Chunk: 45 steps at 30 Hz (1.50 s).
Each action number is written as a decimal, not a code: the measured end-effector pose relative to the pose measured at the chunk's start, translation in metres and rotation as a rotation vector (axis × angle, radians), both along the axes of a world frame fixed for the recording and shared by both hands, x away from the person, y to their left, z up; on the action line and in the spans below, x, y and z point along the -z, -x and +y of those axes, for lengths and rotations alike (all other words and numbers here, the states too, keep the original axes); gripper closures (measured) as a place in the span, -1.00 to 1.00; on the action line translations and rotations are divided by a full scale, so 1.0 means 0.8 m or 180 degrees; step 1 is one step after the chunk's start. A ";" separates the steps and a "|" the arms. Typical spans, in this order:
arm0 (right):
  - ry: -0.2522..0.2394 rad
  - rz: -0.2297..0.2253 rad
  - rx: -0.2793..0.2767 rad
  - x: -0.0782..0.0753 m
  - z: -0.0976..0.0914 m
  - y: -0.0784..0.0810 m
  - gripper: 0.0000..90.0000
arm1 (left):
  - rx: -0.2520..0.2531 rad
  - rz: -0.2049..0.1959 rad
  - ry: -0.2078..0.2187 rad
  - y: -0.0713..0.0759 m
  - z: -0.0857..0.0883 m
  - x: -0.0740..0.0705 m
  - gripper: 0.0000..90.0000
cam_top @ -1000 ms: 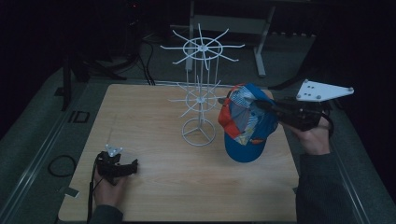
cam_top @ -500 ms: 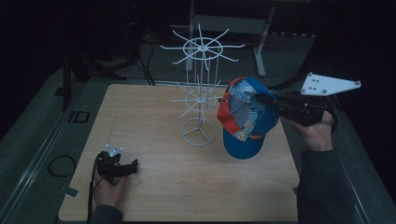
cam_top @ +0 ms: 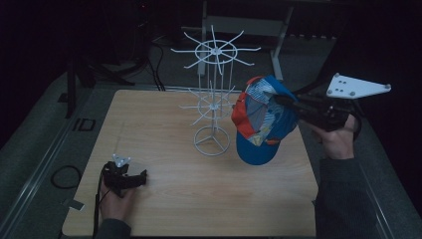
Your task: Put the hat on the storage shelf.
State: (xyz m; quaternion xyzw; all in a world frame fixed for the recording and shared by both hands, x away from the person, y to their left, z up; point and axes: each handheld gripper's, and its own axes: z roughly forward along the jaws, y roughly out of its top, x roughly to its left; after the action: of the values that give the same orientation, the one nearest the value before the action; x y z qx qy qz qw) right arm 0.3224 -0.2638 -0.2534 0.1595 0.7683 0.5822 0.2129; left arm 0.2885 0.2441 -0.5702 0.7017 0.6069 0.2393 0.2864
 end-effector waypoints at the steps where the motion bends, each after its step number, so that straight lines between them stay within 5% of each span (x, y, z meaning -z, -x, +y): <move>1: -0.0007 -0.0003 0.0005 -0.001 0.000 0.000 0.97 | 0.0004 0.0005 -0.0004 0.000 0.000 0.000 -0.91; 35: -0.0296 -0.0115 -0.0062 -0.026 0.017 -0.015 0.97 | 0.0009 0.0000 -0.0001 0.000 0.000 0.000 -0.91; 41: -0.0296 -0.0068 -0.0068 -0.020 0.029 -0.030 0.98 | 0.0012 0.0004 -0.0003 0.000 0.000 0.000 -0.91; 45: -0.0103 0.0023 -0.0029 -0.012 0.039 -0.037 0.97 | 0.0017 0.0007 -0.0003 0.000 0.000 0.000 -0.91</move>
State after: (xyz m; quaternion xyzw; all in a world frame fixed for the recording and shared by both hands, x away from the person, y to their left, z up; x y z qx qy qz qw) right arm 0.3521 -0.2324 -0.2442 0.1615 0.7602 0.5950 0.2049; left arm 0.2884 0.2440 -0.5701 0.7037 0.6053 0.2381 0.2860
